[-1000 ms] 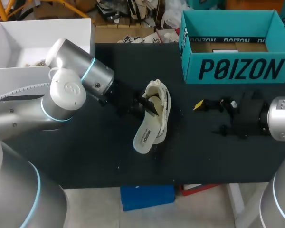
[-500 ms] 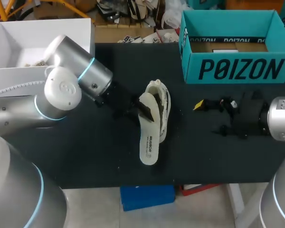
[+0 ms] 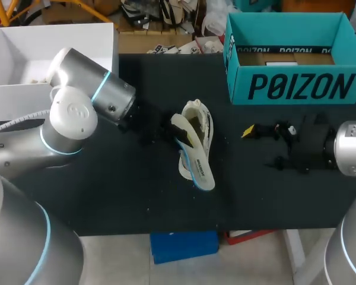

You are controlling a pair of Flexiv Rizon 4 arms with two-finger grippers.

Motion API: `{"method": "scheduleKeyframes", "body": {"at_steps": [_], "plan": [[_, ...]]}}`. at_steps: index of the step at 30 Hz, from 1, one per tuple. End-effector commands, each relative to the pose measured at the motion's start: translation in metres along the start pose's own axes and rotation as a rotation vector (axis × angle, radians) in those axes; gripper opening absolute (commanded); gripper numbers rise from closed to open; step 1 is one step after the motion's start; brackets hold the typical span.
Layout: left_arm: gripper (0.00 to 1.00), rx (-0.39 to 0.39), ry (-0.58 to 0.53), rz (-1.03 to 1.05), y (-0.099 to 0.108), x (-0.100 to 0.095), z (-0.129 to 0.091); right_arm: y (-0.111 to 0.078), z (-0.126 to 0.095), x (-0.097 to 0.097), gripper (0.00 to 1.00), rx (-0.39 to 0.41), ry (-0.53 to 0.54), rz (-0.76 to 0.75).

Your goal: Take the shoe out of the shoebox, open the shoe tongue, remove and reinsert the insole, then place the shoe into the shoebox

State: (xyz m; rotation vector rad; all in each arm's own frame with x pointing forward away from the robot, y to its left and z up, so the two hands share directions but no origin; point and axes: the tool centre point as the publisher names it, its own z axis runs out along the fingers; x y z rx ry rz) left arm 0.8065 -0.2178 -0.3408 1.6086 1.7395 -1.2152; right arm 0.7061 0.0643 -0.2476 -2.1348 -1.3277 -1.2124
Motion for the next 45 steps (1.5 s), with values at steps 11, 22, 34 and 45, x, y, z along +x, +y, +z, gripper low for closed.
{"method": "scheduleKeyframes", "body": {"at_steps": [11,22,34,45], "plan": [[0.00,-0.070,-0.274,0.204,-0.009,-0.030,-0.031,0.016,0.009,0.007,1.00,0.041,0.171,0.035],[0.00,0.002,-0.491,0.406,-0.012,-0.082,-0.033,0.031,0.027,0.024,1.00,0.105,0.396,-0.060],[0.00,0.155,-0.504,0.471,-0.024,-0.107,-0.021,0.035,0.041,0.034,0.52,0.194,0.534,-0.121],[0.00,0.225,-0.512,0.487,-0.026,-0.117,-0.010,0.033,0.052,0.055,0.62,0.261,0.566,-0.174]]}}
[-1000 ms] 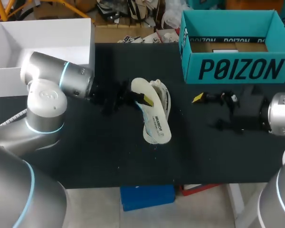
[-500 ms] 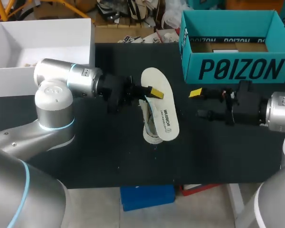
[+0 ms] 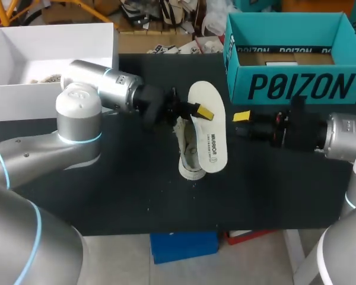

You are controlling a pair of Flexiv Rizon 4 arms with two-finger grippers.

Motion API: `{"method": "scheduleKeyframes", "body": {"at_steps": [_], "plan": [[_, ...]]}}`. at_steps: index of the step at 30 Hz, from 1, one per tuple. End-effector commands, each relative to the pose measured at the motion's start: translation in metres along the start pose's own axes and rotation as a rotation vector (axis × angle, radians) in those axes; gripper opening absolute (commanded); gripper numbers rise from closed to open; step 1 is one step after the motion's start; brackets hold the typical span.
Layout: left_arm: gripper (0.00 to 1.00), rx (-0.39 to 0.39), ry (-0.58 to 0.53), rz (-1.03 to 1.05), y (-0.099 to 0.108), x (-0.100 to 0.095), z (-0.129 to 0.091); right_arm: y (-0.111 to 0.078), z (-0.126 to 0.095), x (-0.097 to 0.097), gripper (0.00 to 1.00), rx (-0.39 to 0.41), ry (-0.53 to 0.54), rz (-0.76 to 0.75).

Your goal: Take the shoe out of the shoebox, open the shoe tongue, remove and reinsert the insole, then place the shoe into the shoebox

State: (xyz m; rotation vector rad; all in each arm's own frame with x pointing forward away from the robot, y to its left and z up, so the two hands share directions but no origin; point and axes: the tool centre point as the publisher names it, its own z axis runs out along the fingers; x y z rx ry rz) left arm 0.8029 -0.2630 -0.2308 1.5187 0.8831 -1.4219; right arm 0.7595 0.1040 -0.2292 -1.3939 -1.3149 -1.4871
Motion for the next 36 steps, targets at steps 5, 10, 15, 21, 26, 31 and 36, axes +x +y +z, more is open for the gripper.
{"method": "scheduleKeyframes", "body": {"at_steps": [5,10,15,21,26,31,36], "plan": [[0.00,0.040,-0.011,0.006,0.007,0.001,0.009,0.006,0.020,0.004,0.52,0.061,-0.002,-0.020],[0.00,0.042,-0.006,0.010,0.008,0.001,0.011,0.004,0.026,0.005,0.45,0.088,-0.021,-0.025],[0.00,0.034,-0.007,0.018,0.013,-0.001,0.012,0.000,0.028,0.005,0.40,0.100,-0.030,-0.021],[0.00,0.028,-0.019,0.028,0.016,-0.006,0.016,-0.002,0.030,0.003,0.34,0.105,-0.039,-0.012],[0.00,0.033,-0.020,0.035,0.016,-0.008,0.019,-0.003,0.030,0.001,0.26,0.102,-0.052,0.004],[0.00,0.044,-0.024,0.033,0.011,-0.008,0.018,-0.002,0.030,-0.001,0.23,0.100,-0.056,0.012],[0.00,0.053,-0.023,0.026,0.008,-0.006,0.016,-0.002,0.031,-0.002,0.16,0.098,-0.059,0.018]]}}
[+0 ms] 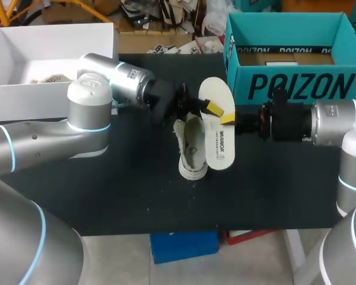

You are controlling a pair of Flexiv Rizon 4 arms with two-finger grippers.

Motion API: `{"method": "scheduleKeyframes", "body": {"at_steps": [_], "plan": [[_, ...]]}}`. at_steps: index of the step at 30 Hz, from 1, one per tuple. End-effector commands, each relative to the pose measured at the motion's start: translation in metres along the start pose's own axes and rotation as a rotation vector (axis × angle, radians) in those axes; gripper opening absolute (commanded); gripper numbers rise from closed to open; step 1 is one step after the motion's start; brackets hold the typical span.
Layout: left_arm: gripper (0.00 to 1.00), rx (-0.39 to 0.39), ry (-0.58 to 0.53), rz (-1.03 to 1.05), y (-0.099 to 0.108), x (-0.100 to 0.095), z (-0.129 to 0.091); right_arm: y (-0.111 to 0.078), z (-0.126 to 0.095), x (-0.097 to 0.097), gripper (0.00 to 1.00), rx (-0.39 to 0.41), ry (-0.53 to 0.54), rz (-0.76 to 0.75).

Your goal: Take the shoe out of the shoebox, open the shoe tongue, remove and reinsert the insole, then place the shoe into the shoebox

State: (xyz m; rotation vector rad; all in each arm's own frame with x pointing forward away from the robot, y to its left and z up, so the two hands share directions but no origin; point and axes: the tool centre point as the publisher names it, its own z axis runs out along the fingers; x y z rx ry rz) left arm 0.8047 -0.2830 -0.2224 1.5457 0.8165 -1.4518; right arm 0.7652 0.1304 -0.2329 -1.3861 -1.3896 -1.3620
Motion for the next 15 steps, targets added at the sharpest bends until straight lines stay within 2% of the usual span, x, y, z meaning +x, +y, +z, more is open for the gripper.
{"method": "scheduleKeyframes", "body": {"at_steps": [1,3,5,6,8,9,10,15], "plan": [[0.00,0.001,0.000,0.000,-0.0030,0.0017,-0.0017,0.0002,0.0036,-0.0011,0.15,-0.003,-0.004,0.003],[0.00,0.003,0.001,-0.002,-0.0043,0.0023,-0.0026,0.0003,0.0032,-0.0020,0.15,-0.006,-0.004,0.006],[0.00,0.004,0.001,-0.003,-0.0050,0.0027,-0.0038,0.0004,0.0028,-0.0025,0.20,-0.007,-0.005,0.009],[0.00,0.004,0.001,-0.004,-0.0053,0.0031,-0.0047,0.0004,0.0027,-0.0025,0.25,-0.008,-0.005,0.010],[0.00,0.004,0.000,-0.006,-0.0054,0.0037,-0.0052,0.0004,0.0026,-0.0025,0.14,-0.007,-0.006,0.011],[0.00,0.005,0.001,-0.007,-0.0055,0.0038,-0.0052,0.0004,0.0026,-0.0025,0.04,-0.007,-0.007,0.012],[0.00,0.005,0.000,-0.007,-0.0055,0.0038,-0.0052,0.0004,0.0026,-0.0025,0.00,-0.007,-0.007,0.012],[0.00,0.008,-0.001,-0.008,-0.0065,0.0041,-0.0051,0.0002,0.0027,-0.0028,0.00,-0.010,-0.011,0.013]]}}
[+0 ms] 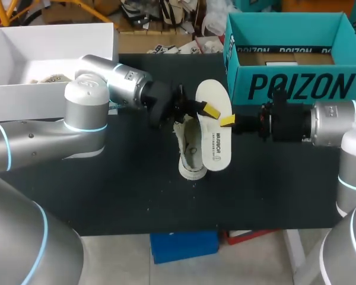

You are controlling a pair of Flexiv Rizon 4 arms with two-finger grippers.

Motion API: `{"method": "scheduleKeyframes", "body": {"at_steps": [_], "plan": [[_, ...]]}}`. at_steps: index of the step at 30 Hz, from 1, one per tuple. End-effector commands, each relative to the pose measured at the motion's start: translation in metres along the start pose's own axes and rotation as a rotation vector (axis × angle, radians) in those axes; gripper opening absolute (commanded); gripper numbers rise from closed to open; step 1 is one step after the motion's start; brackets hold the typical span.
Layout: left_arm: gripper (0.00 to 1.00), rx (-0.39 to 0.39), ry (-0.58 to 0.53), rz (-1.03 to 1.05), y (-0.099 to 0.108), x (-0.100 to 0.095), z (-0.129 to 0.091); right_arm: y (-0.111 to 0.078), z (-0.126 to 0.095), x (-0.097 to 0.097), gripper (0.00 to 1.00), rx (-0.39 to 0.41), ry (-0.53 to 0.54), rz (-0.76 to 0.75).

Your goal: Take the shoe out of the shoebox, open the shoe tongue, remove and reinsert the insole, then place the shoe into the shoebox

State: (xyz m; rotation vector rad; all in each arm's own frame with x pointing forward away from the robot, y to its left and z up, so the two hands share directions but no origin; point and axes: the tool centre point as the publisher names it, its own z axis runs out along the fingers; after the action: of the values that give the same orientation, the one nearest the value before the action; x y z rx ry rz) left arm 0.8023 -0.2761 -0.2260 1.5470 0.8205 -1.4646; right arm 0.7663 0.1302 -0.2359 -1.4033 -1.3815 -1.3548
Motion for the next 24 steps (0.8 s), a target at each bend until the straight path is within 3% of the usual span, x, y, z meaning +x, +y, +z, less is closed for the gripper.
{"method": "scheduleKeyframes", "body": {"at_steps": [1,3,5,9,15,19,24], "plan": [[0.00,0.001,0.001,0.002,-0.001,0.001,0.000,0.000,0.002,0.000,0.00,-0.005,-0.003,0.000],[0.00,0.000,0.003,0.001,-0.001,0.002,0.000,-0.001,0.002,0.000,0.00,-0.006,-0.003,0.001],[1.00,-0.009,0.006,-0.003,-0.002,0.002,0.000,-0.001,0.002,0.000,0.00,-0.007,-0.003,0.001],[1.00,-0.068,0.051,-0.012,-0.008,0.000,-0.002,-0.001,0.002,0.000,0.00,-0.006,-0.006,0.000],[1.00,-0.250,0.105,-0.043,-0.028,-0.007,-0.017,0.000,0.002,0.000,0.00,-0.010,-0.011,0.001],[1.00,-0.420,0.162,-0.057,-0.042,-0.009,-0.022,0.000,0.001,0.000,0.00,-0.013,-0.012,0.001],[1.00,-0.518,0.131,-0.083,-0.059,-0.010,-0.020,0.000,0.001,0.000,0.00,-0.016,-0.018,-0.001]]}}
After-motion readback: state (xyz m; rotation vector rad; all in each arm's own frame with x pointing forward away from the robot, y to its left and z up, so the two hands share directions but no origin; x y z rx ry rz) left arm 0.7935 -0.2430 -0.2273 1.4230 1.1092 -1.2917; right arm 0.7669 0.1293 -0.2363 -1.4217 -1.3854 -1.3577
